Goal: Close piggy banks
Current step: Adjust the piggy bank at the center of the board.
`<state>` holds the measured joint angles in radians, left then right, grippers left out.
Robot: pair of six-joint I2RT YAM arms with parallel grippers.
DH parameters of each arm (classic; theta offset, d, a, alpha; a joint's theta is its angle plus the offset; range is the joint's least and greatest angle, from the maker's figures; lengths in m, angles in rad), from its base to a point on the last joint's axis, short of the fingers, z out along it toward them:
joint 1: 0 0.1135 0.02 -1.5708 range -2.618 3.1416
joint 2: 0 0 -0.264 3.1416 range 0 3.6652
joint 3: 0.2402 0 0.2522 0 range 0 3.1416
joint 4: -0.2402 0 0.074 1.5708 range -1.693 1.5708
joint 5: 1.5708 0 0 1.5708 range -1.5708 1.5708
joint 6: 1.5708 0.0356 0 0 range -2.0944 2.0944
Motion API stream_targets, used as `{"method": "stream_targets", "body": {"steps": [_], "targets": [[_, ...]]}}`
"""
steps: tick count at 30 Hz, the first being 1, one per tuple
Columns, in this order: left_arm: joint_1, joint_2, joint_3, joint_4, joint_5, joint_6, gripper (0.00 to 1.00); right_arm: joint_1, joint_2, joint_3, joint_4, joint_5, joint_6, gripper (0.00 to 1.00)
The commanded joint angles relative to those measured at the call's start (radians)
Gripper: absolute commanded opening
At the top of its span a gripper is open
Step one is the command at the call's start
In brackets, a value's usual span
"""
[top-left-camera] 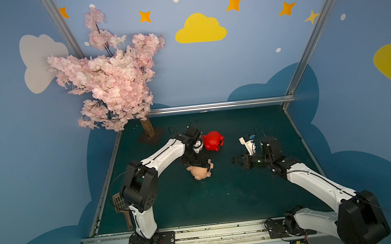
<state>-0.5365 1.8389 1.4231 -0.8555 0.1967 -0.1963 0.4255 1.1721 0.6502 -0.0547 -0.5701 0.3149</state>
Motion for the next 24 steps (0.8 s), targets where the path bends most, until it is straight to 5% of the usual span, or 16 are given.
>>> {"method": "stream_targets", "body": {"steps": [1,13,24], "targets": [[0.007,-0.010,-0.027,0.011,0.125,0.046,0.96,0.028,0.008,-0.037,0.081,-0.008,-0.014,0.00],[0.017,0.025,-0.023,0.018,0.159,0.092,0.99,0.094,0.040,-0.084,0.152,0.022,0.003,0.00],[-0.029,0.028,0.045,-0.047,-0.040,0.110,1.00,0.112,0.066,-0.069,0.145,0.034,-0.005,0.00]]}}
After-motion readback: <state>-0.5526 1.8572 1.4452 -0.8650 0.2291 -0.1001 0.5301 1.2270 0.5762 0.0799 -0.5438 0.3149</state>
